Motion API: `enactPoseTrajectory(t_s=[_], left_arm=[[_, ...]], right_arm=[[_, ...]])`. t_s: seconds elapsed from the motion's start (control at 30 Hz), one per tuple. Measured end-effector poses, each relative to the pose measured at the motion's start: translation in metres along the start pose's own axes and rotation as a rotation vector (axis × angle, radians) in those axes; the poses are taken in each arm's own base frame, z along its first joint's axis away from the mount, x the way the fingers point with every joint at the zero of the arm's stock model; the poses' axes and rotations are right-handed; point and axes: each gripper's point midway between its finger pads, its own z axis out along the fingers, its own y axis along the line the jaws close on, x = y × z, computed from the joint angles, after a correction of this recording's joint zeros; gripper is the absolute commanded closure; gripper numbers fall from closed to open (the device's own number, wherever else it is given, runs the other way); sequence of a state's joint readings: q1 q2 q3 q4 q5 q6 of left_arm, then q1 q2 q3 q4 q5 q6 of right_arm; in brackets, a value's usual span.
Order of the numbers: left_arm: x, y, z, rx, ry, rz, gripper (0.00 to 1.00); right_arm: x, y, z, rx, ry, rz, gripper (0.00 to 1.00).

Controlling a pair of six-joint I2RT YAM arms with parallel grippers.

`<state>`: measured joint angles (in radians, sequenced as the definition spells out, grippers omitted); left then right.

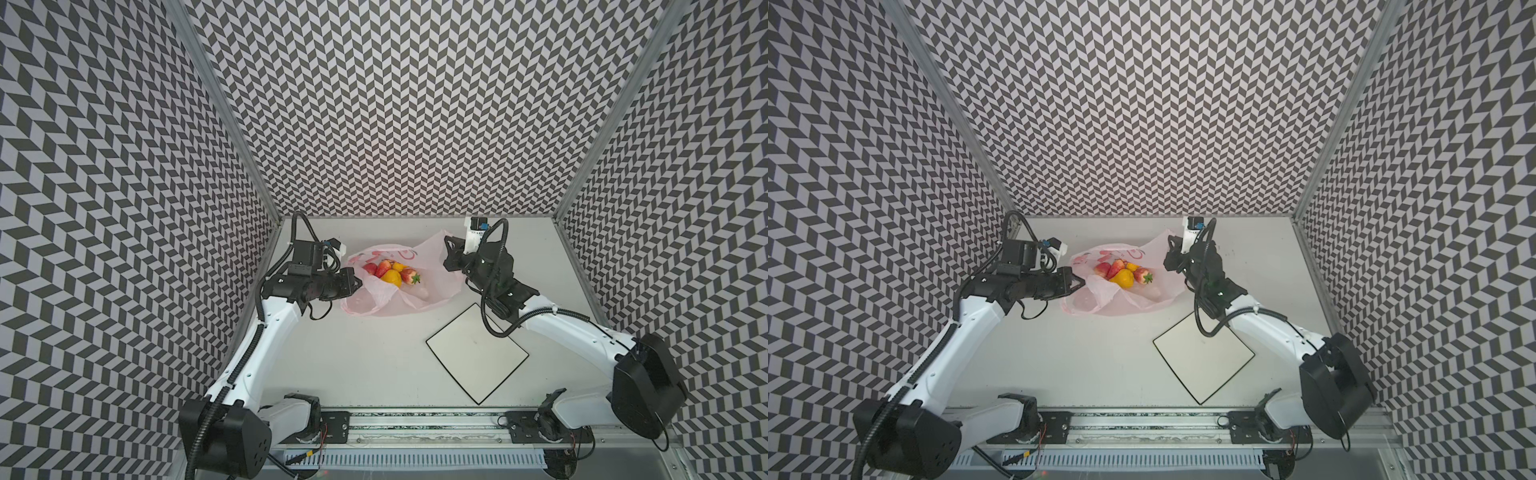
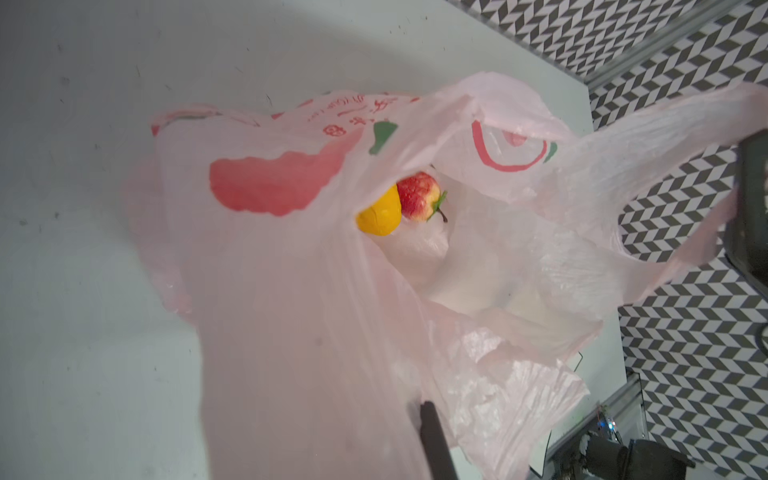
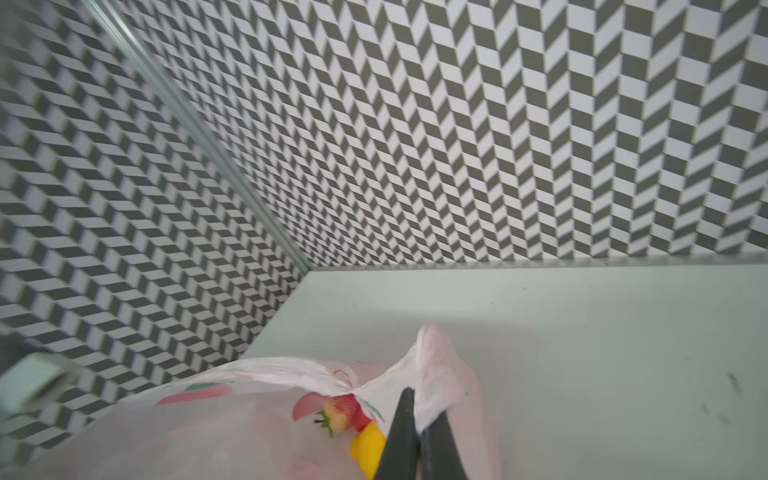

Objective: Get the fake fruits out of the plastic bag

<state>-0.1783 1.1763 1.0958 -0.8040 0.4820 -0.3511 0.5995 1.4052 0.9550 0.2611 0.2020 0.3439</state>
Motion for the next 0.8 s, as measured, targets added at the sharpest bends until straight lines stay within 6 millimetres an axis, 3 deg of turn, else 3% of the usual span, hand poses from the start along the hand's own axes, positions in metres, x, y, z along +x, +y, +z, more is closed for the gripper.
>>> enactPoseTrajectory(t_s=[0.07,0.2,0.3,0.37,0.57,0.7,0.8], left_arm=[[0.010,-0.002,-0.001,-0.014,0.028,-0.004,1.00],[0.032,-0.007,0.003,-0.047,0.094,-0.006,1.00],[0.045,-0.007,0.008,-0.067,0.133,-0.014,1.00],[0.050,-0.005,0.010,-0.079,0.147,-0.023,1.00],[0.050,-0.003,0.011,-0.095,0.140,-0.042,1.00],[0.051,-0.005,0.011,-0.094,0.144,-0.037,1.00],[0.052,-0.005,0.012,-0.094,0.145,-0.035,1.00]], right_arm=[[0.012,-0.013,-0.001,0.057,0.042,-0.014,0.90],[0.030,-0.023,-0.008,0.081,0.121,-0.042,0.49],[0.030,-0.013,-0.022,0.017,0.161,-0.062,0.26],[0.020,-0.004,-0.036,-0.033,0.158,-0.065,0.20],[-0.027,0.017,-0.096,-0.146,0.103,-0.102,0.14],[-0.057,0.029,-0.140,-0.219,0.025,-0.152,0.32],[-0.064,0.053,-0.160,-0.350,0.011,-0.186,0.46]])
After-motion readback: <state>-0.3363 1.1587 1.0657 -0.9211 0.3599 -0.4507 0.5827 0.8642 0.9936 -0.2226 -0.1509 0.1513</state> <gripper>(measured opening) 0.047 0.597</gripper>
